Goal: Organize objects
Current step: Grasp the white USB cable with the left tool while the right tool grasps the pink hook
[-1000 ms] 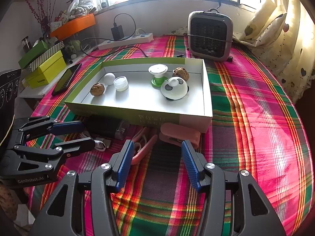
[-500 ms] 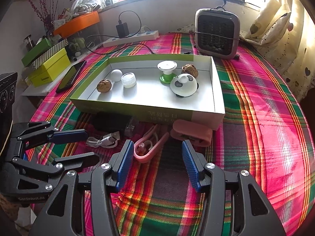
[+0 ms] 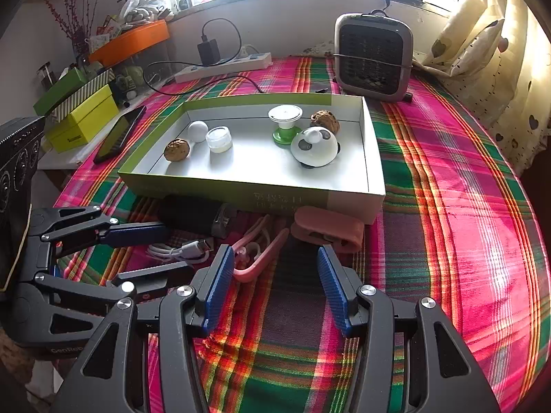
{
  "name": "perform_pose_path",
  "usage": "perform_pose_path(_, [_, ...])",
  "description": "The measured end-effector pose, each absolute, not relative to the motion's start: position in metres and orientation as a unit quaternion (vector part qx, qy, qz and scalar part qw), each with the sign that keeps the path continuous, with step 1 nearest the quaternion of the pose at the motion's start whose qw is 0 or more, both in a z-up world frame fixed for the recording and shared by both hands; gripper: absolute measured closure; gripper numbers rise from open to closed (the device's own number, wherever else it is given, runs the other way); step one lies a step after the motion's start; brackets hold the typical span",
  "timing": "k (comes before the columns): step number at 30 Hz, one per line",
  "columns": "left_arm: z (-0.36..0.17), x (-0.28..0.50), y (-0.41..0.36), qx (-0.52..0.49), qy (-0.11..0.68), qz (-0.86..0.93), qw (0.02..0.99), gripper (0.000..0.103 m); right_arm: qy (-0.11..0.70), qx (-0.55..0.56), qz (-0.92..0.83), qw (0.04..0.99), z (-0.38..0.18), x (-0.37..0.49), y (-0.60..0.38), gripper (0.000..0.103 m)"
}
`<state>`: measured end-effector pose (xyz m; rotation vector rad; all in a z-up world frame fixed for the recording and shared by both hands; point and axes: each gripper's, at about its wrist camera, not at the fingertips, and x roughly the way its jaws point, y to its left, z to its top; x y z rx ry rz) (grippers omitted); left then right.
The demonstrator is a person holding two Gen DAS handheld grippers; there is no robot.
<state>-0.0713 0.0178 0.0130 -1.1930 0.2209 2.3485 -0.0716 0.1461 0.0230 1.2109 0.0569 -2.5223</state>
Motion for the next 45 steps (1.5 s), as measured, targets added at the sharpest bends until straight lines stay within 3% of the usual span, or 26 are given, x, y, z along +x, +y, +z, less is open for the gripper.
perform_pose_path(5, [0.013,-0.069,0.02,-0.435,0.093,0.863,0.239,0.063,0.015,0.427,-0.888,0.172,0.022,-0.072,0.146,0.051])
perform_pose_path(9, [0.013,-0.066,0.02,-0.428,0.109,0.869,0.224,0.076,0.014,0.426,-0.888,0.173,0.022,-0.072,0.145,0.051])
perform_pose_path(19, [0.013,-0.059,0.012,-0.427,0.094,0.872,0.218,0.087,0.013,0.428,-0.886,0.18,0.022,-0.069,0.138,0.051])
perform_pose_path(32, [0.012,-0.057,-0.019,-0.431,0.027,0.884,0.179,0.088,0.019,0.431,-0.884,0.18,0.018,-0.073,0.126,0.052])
perform_pose_path(45, [0.012,-0.056,-0.015,-0.429,0.026,0.887,0.166,0.088,0.034,0.432,-0.885,0.171,0.012,-0.084,0.117,0.052])
